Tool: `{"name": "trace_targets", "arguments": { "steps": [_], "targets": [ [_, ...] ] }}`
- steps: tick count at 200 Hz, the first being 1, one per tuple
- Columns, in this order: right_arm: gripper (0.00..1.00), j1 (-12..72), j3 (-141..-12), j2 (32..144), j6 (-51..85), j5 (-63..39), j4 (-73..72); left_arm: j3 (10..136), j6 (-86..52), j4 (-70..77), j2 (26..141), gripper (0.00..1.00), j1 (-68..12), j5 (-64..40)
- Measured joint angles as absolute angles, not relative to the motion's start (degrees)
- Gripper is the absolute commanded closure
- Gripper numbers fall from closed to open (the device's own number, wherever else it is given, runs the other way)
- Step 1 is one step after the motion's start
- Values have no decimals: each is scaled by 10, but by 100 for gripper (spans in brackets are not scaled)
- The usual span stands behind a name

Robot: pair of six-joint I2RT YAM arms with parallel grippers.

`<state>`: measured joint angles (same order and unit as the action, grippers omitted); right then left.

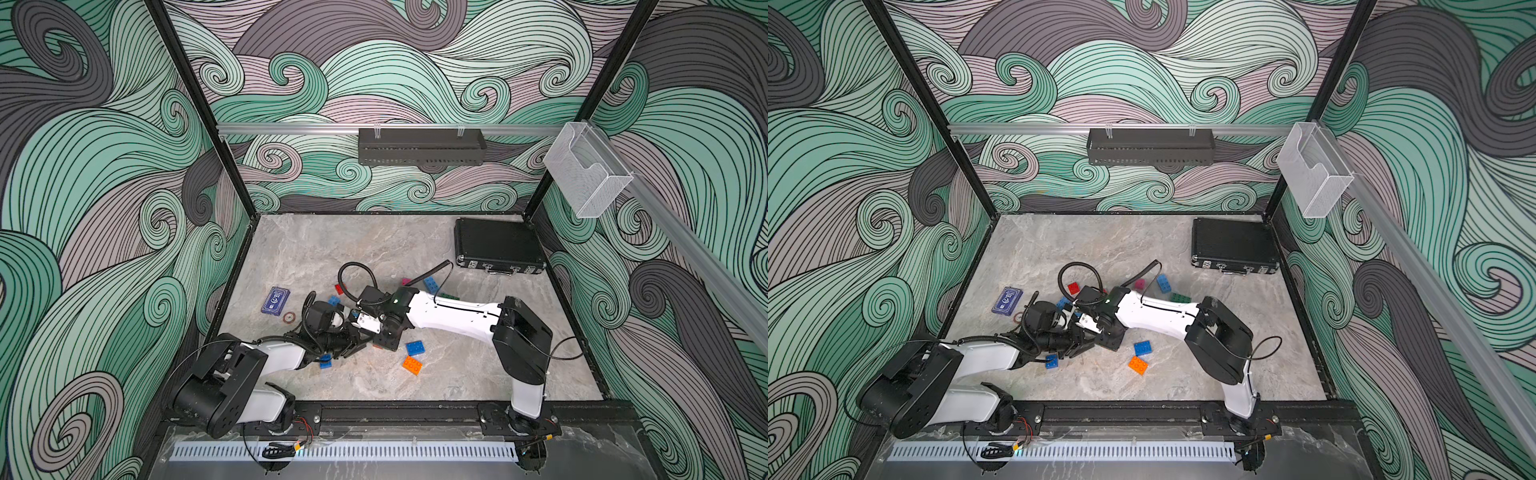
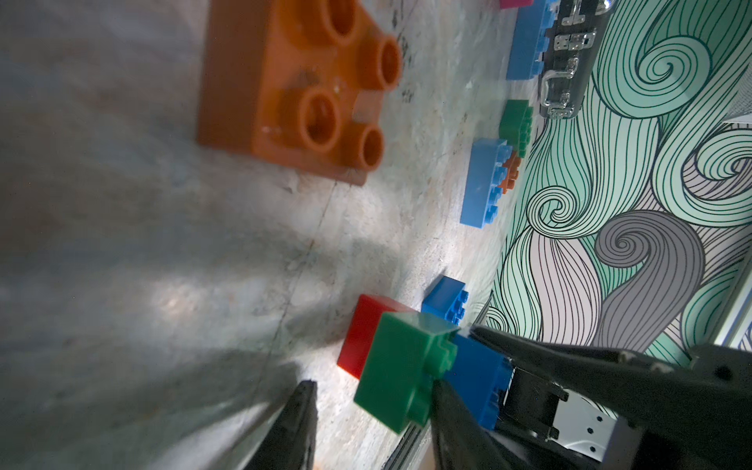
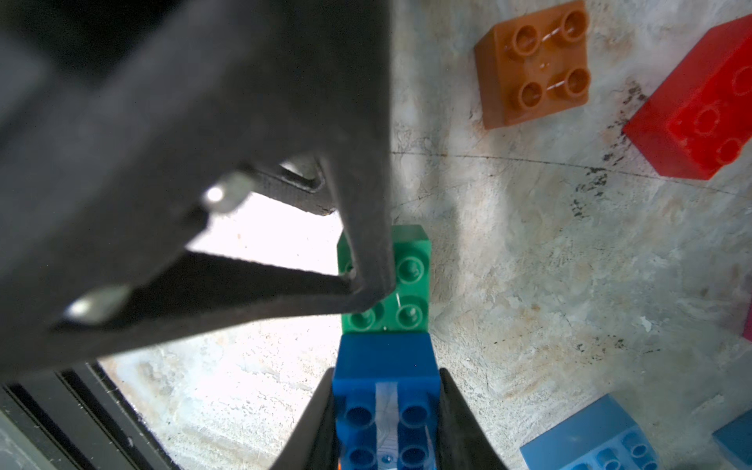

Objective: Assemble a heart with lego
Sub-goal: Assemble the lego brick with the lego brick.

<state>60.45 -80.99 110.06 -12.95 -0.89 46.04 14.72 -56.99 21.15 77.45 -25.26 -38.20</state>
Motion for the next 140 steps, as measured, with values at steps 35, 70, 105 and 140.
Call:
{"name": "trace_targets", "arguments": {
  "steps": [35, 70, 105, 140],
  "targets": [
    [70, 599, -814, 1103, -131, -24, 465, 147, -570, 207, 767, 54, -253, -382],
    [70, 599, -819, 1103, -137, -17, 471, 147, -576, 194, 746, 52, -253, -385],
    [68, 599, -827, 1106, -159, -2, 491, 149, -576, 146, 712, 50, -251, -384],
    [67, 598, -841, 1106, -187, 3, 514, 150, -573, 110, 680, 50, -244, -382]
  ]
}}
